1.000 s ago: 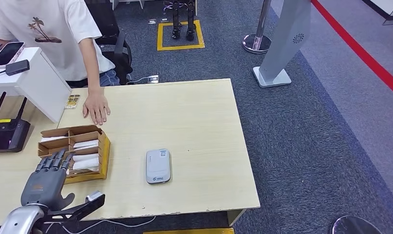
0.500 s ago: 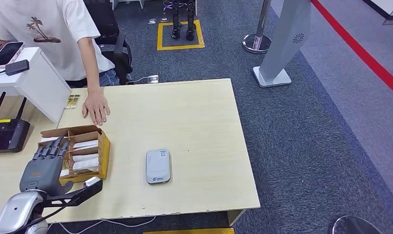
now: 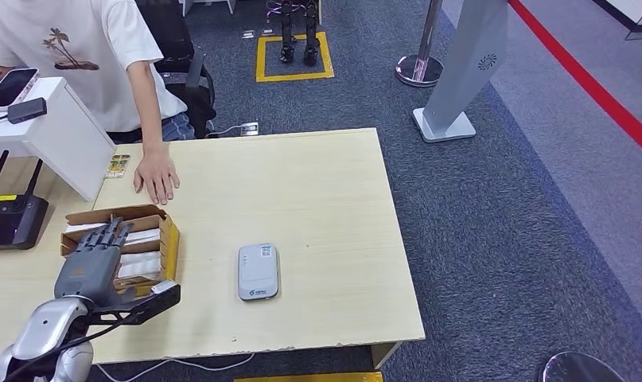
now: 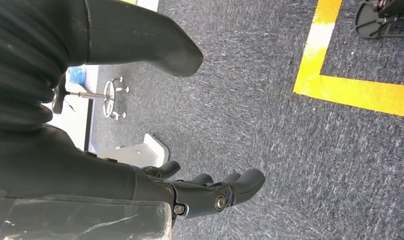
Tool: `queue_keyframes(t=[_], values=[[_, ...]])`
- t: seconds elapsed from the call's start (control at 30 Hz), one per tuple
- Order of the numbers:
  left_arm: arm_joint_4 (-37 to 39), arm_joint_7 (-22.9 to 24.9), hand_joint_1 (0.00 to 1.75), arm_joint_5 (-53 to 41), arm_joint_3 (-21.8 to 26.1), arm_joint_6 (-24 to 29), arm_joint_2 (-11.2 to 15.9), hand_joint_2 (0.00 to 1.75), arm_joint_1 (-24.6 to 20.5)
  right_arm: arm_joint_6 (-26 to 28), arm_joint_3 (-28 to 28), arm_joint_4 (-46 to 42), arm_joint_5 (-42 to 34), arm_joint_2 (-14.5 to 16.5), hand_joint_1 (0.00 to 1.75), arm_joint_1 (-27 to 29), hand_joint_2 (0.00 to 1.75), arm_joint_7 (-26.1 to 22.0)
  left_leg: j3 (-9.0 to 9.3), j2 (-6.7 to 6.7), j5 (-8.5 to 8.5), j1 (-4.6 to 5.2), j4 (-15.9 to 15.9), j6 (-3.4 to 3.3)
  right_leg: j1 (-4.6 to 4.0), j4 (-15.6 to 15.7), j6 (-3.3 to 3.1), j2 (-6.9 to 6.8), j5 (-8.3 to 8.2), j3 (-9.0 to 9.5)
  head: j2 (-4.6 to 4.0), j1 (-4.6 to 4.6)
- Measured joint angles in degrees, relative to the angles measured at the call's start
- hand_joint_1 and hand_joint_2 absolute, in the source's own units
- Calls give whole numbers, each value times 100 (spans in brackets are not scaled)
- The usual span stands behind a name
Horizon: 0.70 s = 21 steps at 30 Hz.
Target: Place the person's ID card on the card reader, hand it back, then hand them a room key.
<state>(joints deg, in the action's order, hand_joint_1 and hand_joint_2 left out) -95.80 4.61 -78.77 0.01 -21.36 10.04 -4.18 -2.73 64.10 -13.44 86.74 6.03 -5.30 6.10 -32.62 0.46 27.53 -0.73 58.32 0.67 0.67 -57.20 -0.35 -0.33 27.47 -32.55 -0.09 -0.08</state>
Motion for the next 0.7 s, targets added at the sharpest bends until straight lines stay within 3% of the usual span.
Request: queue_keyframes(t=[0.37,0.7], values=[[33,40,0,589,-286,-162,205,175,97,0,-3,6,-6,0,0,2,175,-5,-1,0,0,0,0,0,0,0,0,0,0,1,0,1],[-274,301,0,977,-439,-239,575,175,453,2,-2,7,-79,-1,0,4,175,-1,-2,0,0,-1,0,0,0,0,0,0,1,0,0,1]])
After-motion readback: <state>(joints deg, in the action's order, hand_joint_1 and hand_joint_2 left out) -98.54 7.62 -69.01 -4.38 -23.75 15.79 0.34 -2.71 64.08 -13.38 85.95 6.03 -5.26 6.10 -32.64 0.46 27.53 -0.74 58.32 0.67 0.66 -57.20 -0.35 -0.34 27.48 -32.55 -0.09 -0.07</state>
